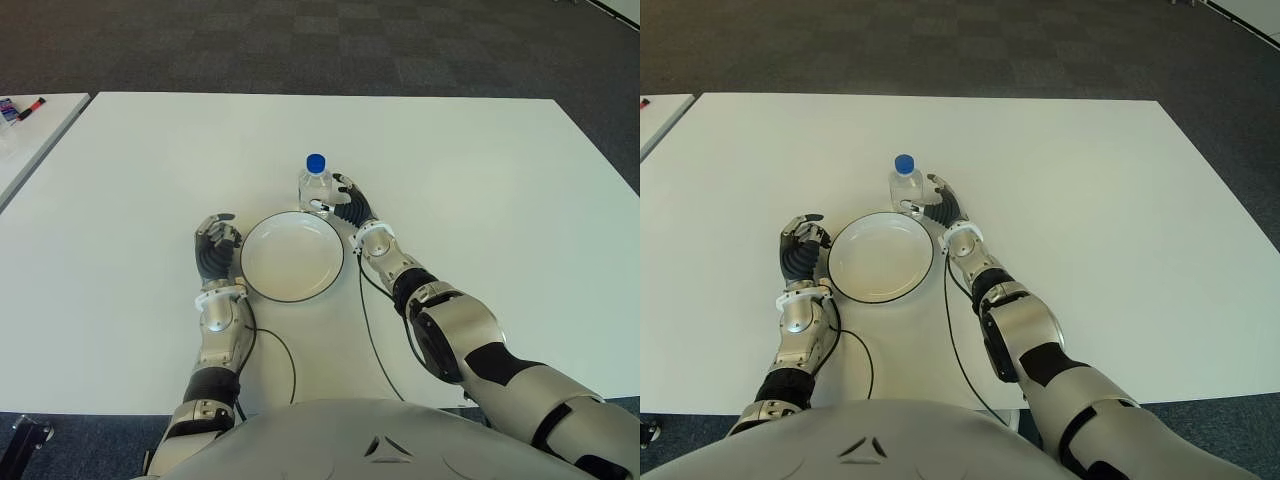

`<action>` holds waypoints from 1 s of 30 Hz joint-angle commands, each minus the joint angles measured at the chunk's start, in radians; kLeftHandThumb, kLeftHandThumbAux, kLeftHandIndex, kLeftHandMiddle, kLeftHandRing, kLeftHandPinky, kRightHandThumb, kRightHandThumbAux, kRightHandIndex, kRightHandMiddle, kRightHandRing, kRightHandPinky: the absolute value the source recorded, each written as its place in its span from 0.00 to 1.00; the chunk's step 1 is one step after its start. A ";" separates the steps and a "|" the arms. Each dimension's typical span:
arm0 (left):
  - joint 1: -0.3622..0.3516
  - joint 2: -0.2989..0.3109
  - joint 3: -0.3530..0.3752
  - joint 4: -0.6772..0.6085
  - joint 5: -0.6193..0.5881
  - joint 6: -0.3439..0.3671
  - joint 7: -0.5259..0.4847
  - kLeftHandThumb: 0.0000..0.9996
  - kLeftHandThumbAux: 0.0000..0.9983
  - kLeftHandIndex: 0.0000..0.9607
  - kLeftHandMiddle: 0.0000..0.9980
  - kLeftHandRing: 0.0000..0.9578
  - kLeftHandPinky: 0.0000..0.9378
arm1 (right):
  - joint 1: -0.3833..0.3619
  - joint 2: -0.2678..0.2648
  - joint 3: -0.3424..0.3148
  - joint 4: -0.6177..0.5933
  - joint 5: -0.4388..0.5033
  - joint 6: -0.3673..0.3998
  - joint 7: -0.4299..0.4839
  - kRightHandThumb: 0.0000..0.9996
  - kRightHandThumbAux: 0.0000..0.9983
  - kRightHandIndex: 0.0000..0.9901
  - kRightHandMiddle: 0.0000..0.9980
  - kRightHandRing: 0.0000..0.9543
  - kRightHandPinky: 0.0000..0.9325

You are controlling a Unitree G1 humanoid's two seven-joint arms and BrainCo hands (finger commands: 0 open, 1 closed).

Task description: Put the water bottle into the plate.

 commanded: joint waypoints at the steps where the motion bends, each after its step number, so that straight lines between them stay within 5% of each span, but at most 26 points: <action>1: 0.008 0.000 0.007 0.033 -0.008 0.030 -0.007 0.70 0.72 0.45 0.69 0.70 0.70 | 0.011 0.010 0.005 0.009 0.000 0.027 0.022 0.55 0.54 0.06 0.05 0.07 0.16; 15: 0.003 0.003 0.007 0.037 -0.005 0.009 -0.003 0.70 0.72 0.45 0.68 0.68 0.68 | 0.016 0.006 0.027 0.012 -0.021 -0.014 0.046 0.48 0.47 0.00 0.00 0.00 0.01; 30: -0.001 0.003 0.008 0.058 -0.017 -0.015 -0.017 0.70 0.72 0.45 0.70 0.69 0.70 | 0.013 -0.004 0.099 0.010 -0.084 -0.024 -0.010 0.44 0.38 0.00 0.00 0.00 0.00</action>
